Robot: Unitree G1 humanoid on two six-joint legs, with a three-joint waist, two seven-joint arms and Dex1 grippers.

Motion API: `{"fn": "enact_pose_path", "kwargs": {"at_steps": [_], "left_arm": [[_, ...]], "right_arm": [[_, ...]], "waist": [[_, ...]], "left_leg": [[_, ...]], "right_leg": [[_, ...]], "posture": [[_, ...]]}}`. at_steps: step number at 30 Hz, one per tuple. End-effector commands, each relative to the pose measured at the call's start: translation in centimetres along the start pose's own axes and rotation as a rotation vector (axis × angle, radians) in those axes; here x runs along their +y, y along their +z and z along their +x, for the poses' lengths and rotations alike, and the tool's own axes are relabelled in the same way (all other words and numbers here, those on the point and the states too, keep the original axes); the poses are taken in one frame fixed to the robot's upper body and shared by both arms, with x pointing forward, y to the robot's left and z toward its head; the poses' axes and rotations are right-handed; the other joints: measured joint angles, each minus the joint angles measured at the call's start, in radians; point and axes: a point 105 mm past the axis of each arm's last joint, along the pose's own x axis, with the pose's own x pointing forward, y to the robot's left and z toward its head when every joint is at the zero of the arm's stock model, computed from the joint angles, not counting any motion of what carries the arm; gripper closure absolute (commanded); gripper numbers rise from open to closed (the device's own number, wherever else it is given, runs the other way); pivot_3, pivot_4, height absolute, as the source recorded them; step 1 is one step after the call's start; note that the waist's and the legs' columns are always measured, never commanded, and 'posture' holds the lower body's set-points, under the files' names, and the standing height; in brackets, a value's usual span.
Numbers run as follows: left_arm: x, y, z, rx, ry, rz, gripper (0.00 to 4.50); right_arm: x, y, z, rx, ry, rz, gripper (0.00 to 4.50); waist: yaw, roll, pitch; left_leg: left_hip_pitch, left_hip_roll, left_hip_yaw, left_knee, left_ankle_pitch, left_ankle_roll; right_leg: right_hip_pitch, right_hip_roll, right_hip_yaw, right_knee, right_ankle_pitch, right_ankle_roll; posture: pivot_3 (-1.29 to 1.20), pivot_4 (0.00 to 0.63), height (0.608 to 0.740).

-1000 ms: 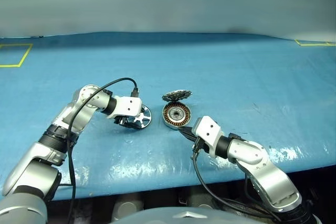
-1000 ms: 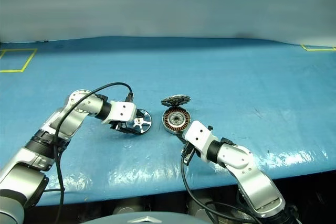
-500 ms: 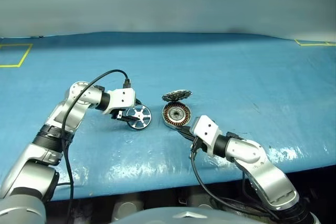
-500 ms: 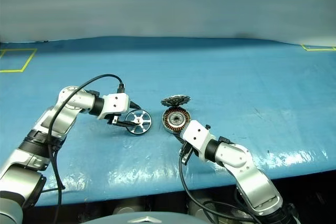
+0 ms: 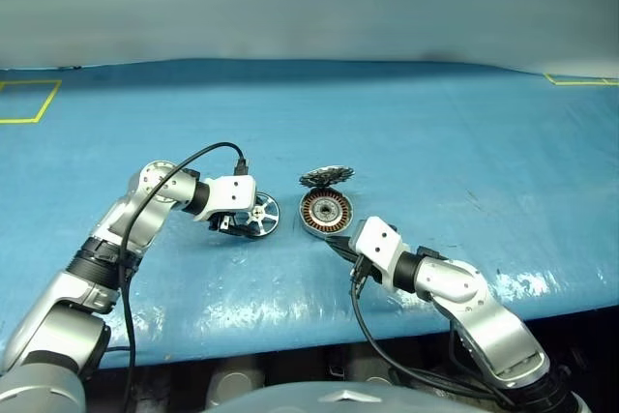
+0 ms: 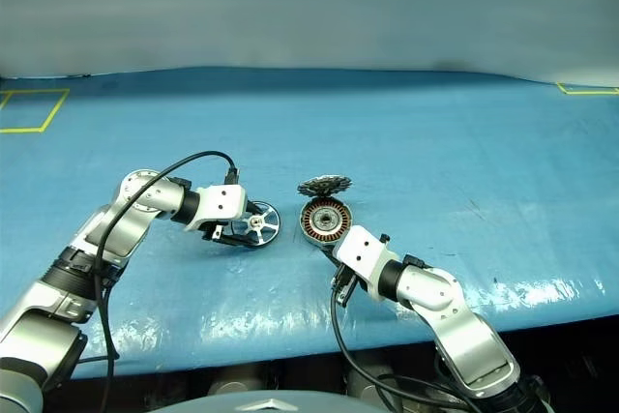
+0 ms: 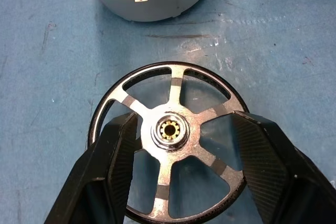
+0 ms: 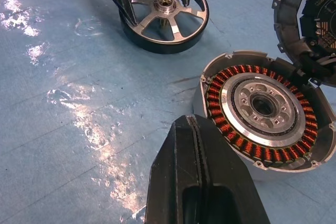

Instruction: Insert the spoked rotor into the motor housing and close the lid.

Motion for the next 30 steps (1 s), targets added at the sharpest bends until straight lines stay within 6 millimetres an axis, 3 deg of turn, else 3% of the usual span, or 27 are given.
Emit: {"fn": "enact_pose_path", "kwargs": {"at_steps": [1,7,9,12,22,25,30], "left_arm": [[0.0,-0.5,0.1,0.024,0.001,-0.004,1.47],[0.0,-1.9,0.3,0.094,0.004,0.028,1.47],[-0.2,-2.4,0.5,0.13,-0.006,0.071,2.11],[-0.6,-2.5,0.8,0.133,-0.027,0.086,2.7],[-1.5,-2.2,1.6,0.094,-0.046,0.109,2.7],[-0.7,-1.6,1.7,0.047,0.024,0.087,2.7],[-0.9,-0.5,0.9,-0.018,0.028,0.102,2.7]], "right_arm": [[-0.1,0.7,-0.1,-0.027,-0.008,-0.033,4.5],[-0.2,0.8,0.0,-0.032,-0.007,-0.032,4.5],[-0.2,0.9,0.0,-0.036,-0.005,-0.032,4.5],[-0.1,1.1,0.1,-0.045,-0.003,-0.03,4.5],[-0.1,1.0,0.2,-0.039,-0.008,-0.03,4.5],[-0.1,1.0,0.1,-0.042,-0.011,-0.029,4.5],[-0.2,2.0,-0.1,-0.1,-0.013,0.005,4.5]], "waist": [[0.0,0.0,0.0],[0.0,0.0,0.0],[0.0,0.0,-0.001],[0.002,0.002,-0.003],[0.002,0.006,-0.006],[0.004,0.006,-0.006],[0.006,0.006,-0.007]], "left_leg": [[0.0,0.0,0.0,0.0,0.0,0.0],[0.002,0.0,0.0,0.0,0.0,0.0],[0.003,0.0,0.0,0.0,0.0,0.0],[0.003,-0.001,0.0,0.0,0.0,0.0],[0.005,-0.001,0.0,0.002,0.0,0.0],[0.005,-0.001,0.0,0.001,0.0,0.001],[0.004,-0.002,0.0,0.002,0.0,0.001]], "right_leg": [[0.0,0.0,0.0,0.0,0.0,0.0],[0.001,0.0,0.0,0.0,0.0,0.0],[0.002,0.0,0.0,0.0,0.0,0.0],[0.003,0.0,0.001,0.0,0.0,0.0],[0.003,0.0,0.002,0.002,0.0,0.0],[0.003,0.0,0.002,0.002,0.0,0.0],[0.003,-0.001,0.003,0.002,0.0,0.0]], "posture": [[0.0,0.15,0.74],[0.0,0.15,0.74],[0.0,0.15,0.74],[0.0,0.15,0.74],[0.0,0.15,0.74],[0.0,0.15,0.74],[0.0,0.15,0.74]]}}
